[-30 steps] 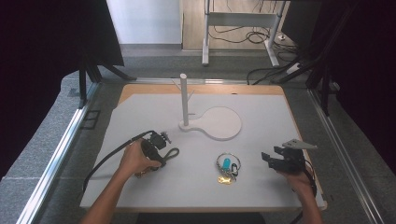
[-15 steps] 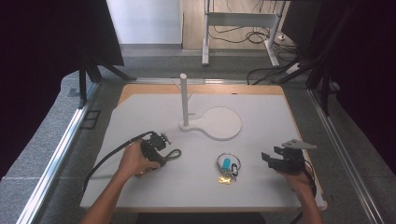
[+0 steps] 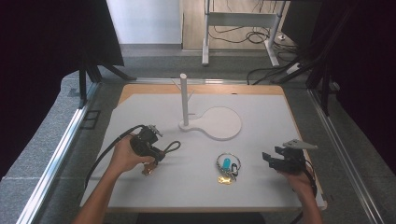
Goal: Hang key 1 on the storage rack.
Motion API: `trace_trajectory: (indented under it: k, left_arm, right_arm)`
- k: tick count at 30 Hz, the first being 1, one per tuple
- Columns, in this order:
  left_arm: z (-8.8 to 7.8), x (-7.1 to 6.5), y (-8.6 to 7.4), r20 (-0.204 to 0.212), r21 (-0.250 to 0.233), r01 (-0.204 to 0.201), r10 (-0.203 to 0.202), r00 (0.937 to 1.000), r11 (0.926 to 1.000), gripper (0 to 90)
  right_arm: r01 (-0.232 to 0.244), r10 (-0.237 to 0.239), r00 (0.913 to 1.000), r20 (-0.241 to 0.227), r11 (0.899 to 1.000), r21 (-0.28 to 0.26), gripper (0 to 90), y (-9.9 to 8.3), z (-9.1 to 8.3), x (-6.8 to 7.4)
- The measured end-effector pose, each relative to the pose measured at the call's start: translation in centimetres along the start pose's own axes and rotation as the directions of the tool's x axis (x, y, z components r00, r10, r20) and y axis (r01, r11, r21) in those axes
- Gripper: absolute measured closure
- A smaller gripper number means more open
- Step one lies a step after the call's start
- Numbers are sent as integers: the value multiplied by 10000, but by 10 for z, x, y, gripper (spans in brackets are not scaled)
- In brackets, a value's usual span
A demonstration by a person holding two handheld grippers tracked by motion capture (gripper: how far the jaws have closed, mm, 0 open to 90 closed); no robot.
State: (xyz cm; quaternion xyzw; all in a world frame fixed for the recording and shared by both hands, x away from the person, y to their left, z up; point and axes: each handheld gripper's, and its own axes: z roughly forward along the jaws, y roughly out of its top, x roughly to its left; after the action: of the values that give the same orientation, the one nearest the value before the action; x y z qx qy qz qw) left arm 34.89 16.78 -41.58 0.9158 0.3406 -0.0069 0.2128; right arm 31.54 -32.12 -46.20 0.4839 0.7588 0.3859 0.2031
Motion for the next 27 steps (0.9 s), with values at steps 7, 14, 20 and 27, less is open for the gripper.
trace_trajectory:
  k: [7, 14, 20, 27]
  left_arm:
    - [-18, 2, 2, 48, -527, -123, 126, 9999, 9985, 668]
    - [-31, 4, 5, 130, -944, -110, 123, 9998, 9955, 668]
    - [-38, 8, 8, 146, -1062, -113, 129, 9998, 9943, 668]
    - [-46, 13, 13, 144, -1388, -55, 75, 9999, 9903, 668]
  right_arm:
    - [-21, 21, 10000, 3, 10000, 14, 361, -1, 0, -2]
    - [-69, 69, 10000, 57, 10000, 31, 361, -1, 0, -3]
    - [-58, 57, 10000, 56, 9999, 84, 360, -1, 0, -2]
    - [-73, 72, 9999, 72, 9999, 82, 360, -1, 0, -3]
